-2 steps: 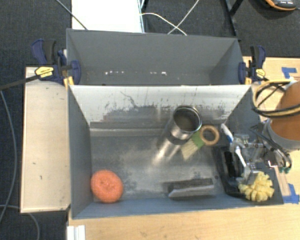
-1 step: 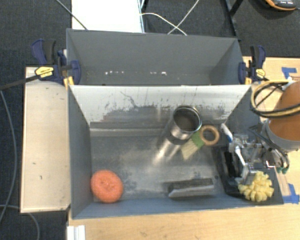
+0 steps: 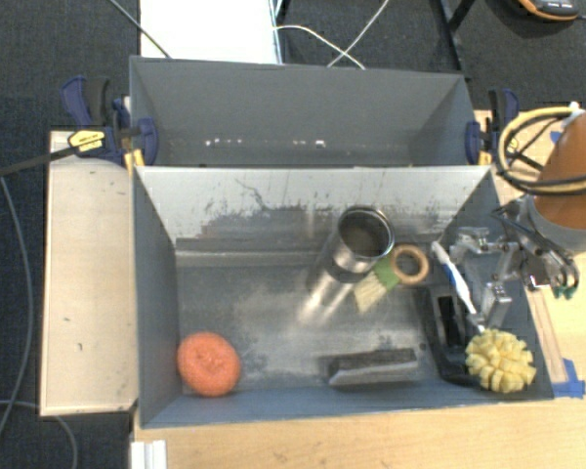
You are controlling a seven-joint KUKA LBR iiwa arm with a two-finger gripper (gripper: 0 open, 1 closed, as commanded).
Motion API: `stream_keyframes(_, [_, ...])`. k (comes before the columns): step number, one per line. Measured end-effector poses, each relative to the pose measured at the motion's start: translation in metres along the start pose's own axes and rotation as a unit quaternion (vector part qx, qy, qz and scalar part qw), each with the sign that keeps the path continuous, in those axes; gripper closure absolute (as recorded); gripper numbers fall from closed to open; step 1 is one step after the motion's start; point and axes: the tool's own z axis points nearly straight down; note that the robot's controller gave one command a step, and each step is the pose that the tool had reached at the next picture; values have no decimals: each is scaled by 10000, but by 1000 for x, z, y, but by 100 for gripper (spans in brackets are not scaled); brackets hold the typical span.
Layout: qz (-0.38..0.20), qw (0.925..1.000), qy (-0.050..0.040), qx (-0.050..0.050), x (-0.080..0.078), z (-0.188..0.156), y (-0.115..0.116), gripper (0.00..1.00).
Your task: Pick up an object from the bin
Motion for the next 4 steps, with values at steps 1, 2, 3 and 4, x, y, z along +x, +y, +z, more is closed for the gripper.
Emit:
stream_keyframes(1, [284,9996,30,-10,7,-49,4,0])
stream_keyframes(2, [193,9998,25,-15,20,5,15,0])
stream_keyframes(3, [208,9998,-38,5,20,-7,15,0])
stream_keyframes(4, [583,9983,-9,-12,13,3,20,100])
